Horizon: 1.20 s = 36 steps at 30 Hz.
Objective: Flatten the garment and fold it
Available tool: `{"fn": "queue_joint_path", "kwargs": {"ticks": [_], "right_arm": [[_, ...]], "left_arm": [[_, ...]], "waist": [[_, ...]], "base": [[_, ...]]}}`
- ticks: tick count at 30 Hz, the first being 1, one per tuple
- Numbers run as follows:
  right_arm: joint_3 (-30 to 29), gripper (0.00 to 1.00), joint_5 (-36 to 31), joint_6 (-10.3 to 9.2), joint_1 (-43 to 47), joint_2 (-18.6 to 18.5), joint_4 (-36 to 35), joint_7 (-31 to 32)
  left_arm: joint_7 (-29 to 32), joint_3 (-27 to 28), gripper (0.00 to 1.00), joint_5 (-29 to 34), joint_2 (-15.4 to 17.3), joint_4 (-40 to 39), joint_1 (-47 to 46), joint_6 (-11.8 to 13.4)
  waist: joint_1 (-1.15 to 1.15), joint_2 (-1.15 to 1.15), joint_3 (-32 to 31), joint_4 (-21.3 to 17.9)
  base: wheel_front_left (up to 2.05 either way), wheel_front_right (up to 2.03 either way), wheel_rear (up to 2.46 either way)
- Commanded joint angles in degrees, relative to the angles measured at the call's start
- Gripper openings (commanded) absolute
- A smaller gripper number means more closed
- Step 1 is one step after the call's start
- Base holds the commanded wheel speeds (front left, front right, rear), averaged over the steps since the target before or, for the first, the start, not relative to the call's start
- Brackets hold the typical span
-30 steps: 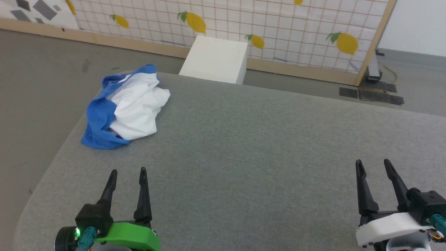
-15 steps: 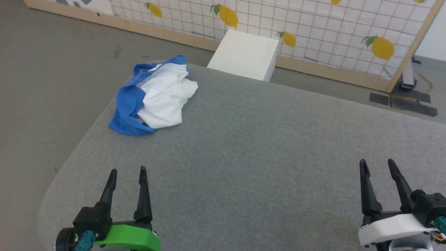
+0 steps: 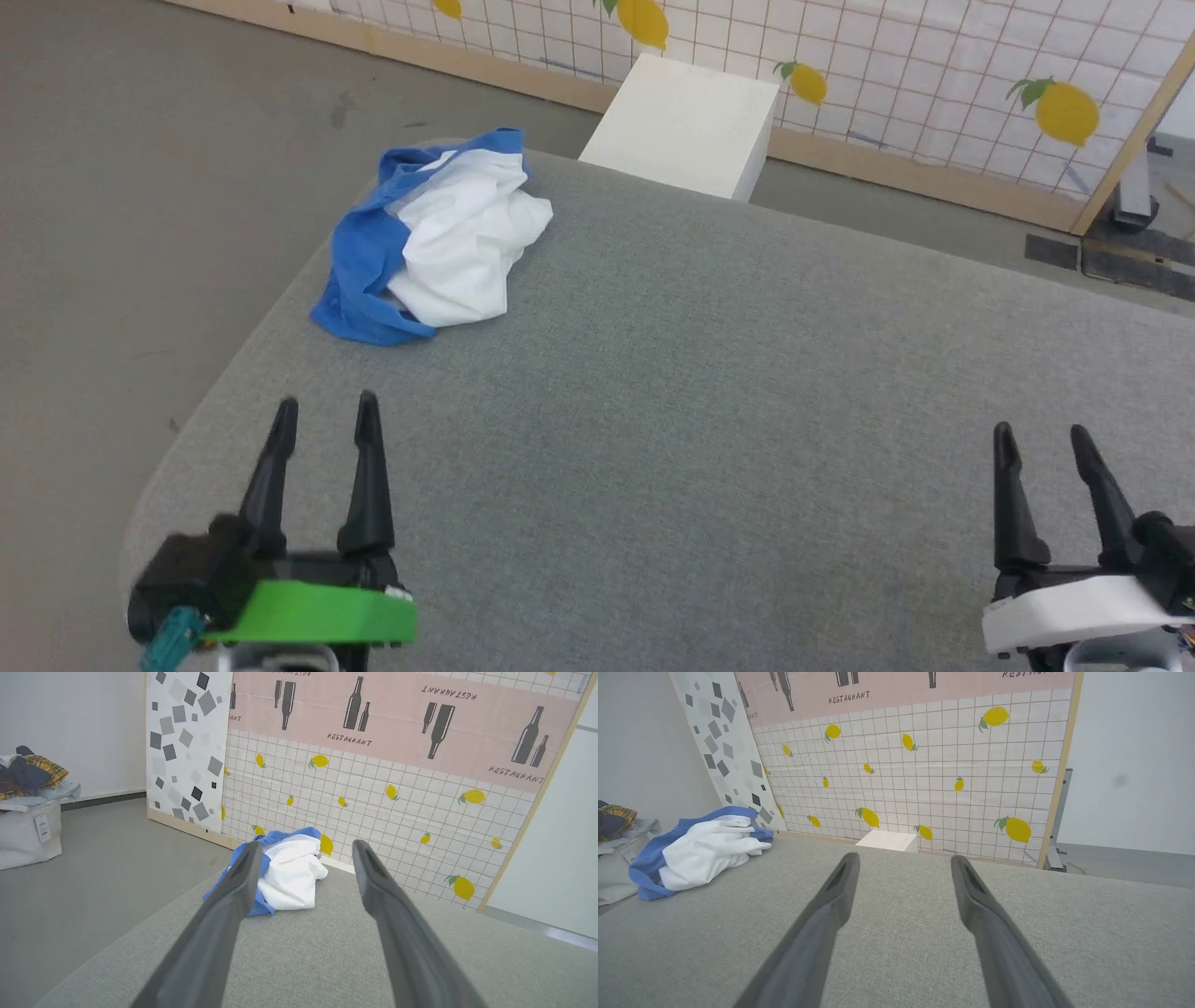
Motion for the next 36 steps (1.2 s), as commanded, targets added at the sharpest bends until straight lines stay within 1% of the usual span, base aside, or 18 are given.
{"fn": "queue_joint_path", "kwargs": {"ticks": [1,4,7,8,10,14,17,21,25,29,33,36], "right_arm": [[-0.6,1.0,0.59,-0.09,0.34,0.04,-0.13,-0.83],[-1.53,1.0,0.7,-0.09,0.3,0.04,-0.37,-1.17],[-2.0,1.0,0.69,-0.1,-0.18,0.04,-0.64,-1.54],[-2.08,1.0,0.66,-0.1,-0.41,0.04,-0.69,-1.65],[-2.03,1.0,0.5,-0.1,-1.03,0.04,-0.86,-1.78],[-2.09,1.0,-0.18,-0.1,-2.1,0.04,-1.16,-1.78],[-2.15,1.0,-0.93,-0.1,-2.85,0.04,-1.48,-1.78],[-2.39,1.0,-2.07,-0.1,-4.06,0.04,-2.13,-1.78],[-2.55,1.0,-3.15,-0.1,-5.26,0.04,-2.84,-1.78],[-2.86,1.0,-3.77,-0.1,-6.41,0.04,-3.59,-1.78],[-3.18,1.0,-4.05,-0.1,-7.49,0.04,-4.31,-1.78],[-3.19,1.0,-4.35,-0.1,-8.13,0.04,-4.94,-1.78]], "left_arm": [[-0.7,0.07,1.0,0.5,1.58,-0.73,-2.55,-1.06],[1.71,-0.39,1.0,0.03,5.7,-1.73,-8.02,-2.65],[7.79,-0.1,1.0,-2.45,10.48,-2.68,-15.61,-3.61],[9.74,-0.03,1.0,-3.49,11.57,-2.72,-17.94,-3.79],[14.46,-0.35,1.0,-4.7,14.92,-2.43,-23.18,-4.11],[22.65,-0.41,1.0,-9.46,18.44,0.83,-32.94,-4.34],[27.51,0.68,1.0,-13.45,19.24,5.35,-39.23,-4.3],[31.57,1.71,1.0,-15.72,20.45,11.69,-45.26,-3.87],[37.05,2.34,1.0,-18.4,21.39,18.85,-49.14,-3.17],[42.27,1.76,1.0,-19.64,22.54,22.96,-51.03,-2.78],[46.04,1.74,1.0,-19.89,23.23,25.65,-51.29,-0.73],[47.95,2.31,1.0,-20.68,22.98,27.35,-51.25,1.05]], "waist": [[0.0,0.0,0.7,0.6],[0.0,0.0,1.76,1.3],[0.0,0.0,3.48,1.47],[0.0,0.0,3.92,1.43],[0.0,0.0,5.15,0.86],[0.0,0.0,7.49,-0.93],[0.0,0.0,9.62,-2.76],[0.0,0.0,12.88,-5.51],[0.0,0.0,15.91,-8.55],[0.0,0.0,18.79,-11.17],[0.0,0.0,21.94,-13.32],[0.0,0.0,24.41,-14.63]], "base": [[0.0,0.0,0.0],[0.0,0.0,0.0],[0.0,0.0,0.0],[0.0,0.0,0.0],[0.0,0.0,0.0],[0.0,0.0,0.0],[0.0,0.0,0.0],[0.0,0.0,0.0],[0.0,0.0,0.0],[0.0,0.0,0.0],[0.0,0.0,0.0],[0.0,0.0,0.0]]}}
